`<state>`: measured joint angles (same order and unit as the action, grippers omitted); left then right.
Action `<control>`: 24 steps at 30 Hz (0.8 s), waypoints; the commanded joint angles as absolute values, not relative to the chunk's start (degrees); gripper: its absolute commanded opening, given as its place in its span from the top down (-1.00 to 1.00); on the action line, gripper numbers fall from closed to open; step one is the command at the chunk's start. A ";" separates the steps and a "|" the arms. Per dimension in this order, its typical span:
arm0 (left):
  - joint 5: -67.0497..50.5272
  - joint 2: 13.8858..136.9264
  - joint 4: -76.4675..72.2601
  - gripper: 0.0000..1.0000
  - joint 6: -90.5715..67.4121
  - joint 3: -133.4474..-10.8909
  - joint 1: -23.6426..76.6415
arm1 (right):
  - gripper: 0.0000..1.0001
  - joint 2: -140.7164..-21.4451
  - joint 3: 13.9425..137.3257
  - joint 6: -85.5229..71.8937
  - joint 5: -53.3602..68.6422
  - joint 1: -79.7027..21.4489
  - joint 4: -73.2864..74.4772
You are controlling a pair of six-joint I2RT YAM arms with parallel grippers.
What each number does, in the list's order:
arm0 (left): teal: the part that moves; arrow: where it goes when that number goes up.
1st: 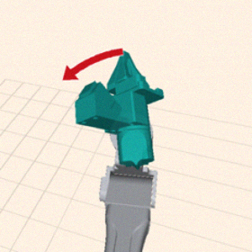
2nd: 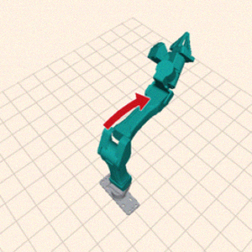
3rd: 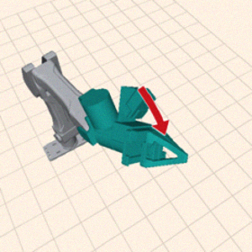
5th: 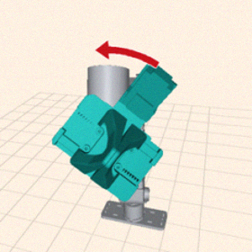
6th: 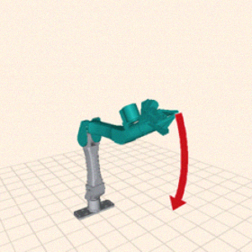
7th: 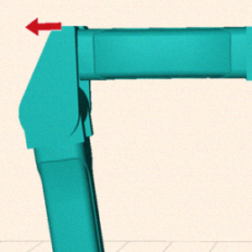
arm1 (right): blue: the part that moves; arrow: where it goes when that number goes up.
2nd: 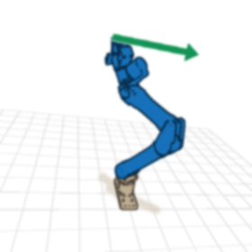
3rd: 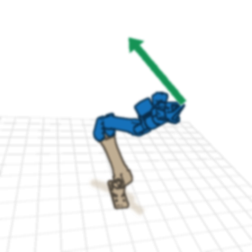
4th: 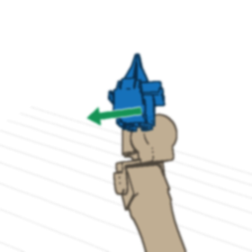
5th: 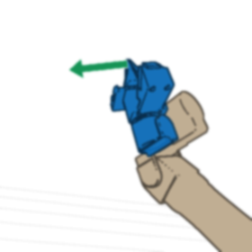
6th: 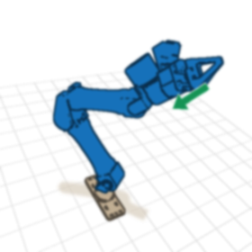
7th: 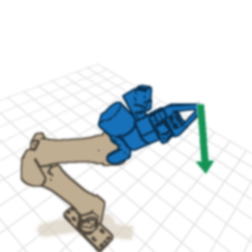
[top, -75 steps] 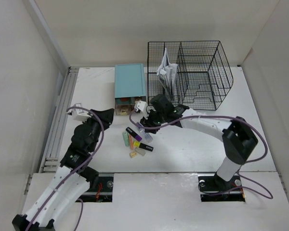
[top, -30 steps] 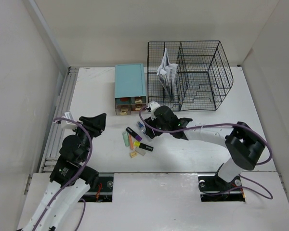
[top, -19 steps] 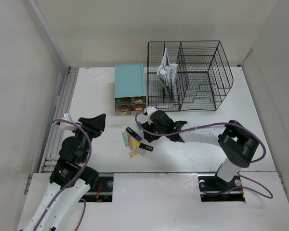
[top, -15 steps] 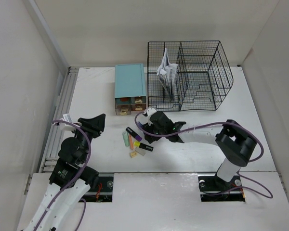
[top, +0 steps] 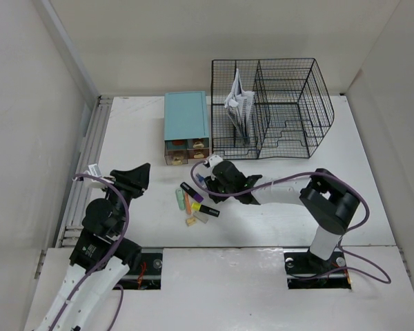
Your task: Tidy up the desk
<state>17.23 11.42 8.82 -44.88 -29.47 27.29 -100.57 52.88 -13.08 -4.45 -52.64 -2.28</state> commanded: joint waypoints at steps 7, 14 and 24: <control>17.67 10.81 6.77 0.25 -44.38 -29.62 27.51 | 1.00 -100.91 62.55 -1.97 -7.02 -54.32 5.78; 17.14 11.34 7.29 0.25 -43.86 -31.38 27.51 | 1.00 -98.88 75.65 8.68 -7.03 -54.32 20.64; 17.14 9.23 9.67 0.25 -43.86 -32.52 27.51 | 1.00 -96.51 82.01 18.45 -1.85 -54.32 36.55</control>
<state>17.17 10.55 10.55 -44.82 -30.02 27.29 -100.18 80.95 14.33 -3.55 -53.74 32.69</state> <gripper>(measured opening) 0.372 0.421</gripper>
